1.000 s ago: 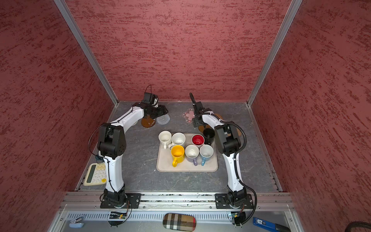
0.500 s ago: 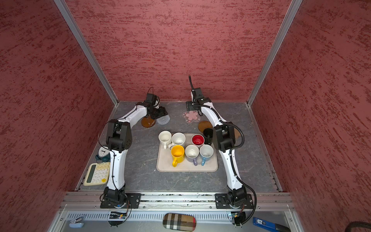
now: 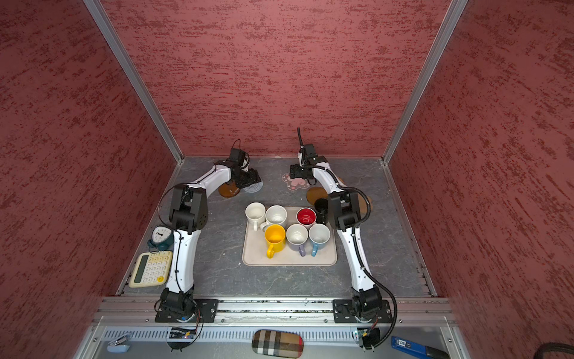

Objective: Place cups on coasters
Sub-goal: Move the coaster to the top-center of the table.

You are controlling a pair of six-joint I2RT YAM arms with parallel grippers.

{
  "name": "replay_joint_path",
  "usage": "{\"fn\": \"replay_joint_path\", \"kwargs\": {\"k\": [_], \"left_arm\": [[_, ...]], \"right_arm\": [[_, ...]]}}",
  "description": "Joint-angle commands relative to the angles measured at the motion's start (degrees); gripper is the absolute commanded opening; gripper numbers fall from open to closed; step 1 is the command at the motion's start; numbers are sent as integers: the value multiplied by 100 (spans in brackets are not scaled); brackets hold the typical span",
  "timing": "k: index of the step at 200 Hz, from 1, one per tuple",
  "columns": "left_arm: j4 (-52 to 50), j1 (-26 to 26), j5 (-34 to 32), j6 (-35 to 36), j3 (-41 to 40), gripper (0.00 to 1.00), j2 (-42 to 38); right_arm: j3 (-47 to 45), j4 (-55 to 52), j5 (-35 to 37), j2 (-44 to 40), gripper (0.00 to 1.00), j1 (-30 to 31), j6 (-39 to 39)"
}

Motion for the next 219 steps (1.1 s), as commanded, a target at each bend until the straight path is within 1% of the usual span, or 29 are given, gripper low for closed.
{"fn": "replay_joint_path", "kwargs": {"k": [1, 57, 99, 118, 140, 157, 191, 219], "left_arm": [[148, -178, 92, -2, -108, 69, 135], [301, -330, 137, -124, -307, 69, 174], [305, -440, 185, -183, -208, 69, 192], [242, -469, 204, -188, -117, 69, 146], [327, -451, 195, -184, -166, 75, -120], [333, -418, 241, -186, -134, 78, -363], [610, -402, 345, -206, -324, 80, -1065], [744, -402, 420, -205, -537, 81, -1524]], "right_arm": [[157, 53, -173, -6, 88, -101, 108], [77, 114, -245, -32, 89, -249, 143], [72, 143, -312, -4, 89, -302, 160], [71, 124, -350, 42, 88, -304, 136], [70, 80, -356, 89, 86, -303, 112], [36, 75, -342, 107, 85, -297, 103], [38, 110, -232, 172, 85, -349, 124], [60, 185, -242, 264, 90, -351, 150]]}}
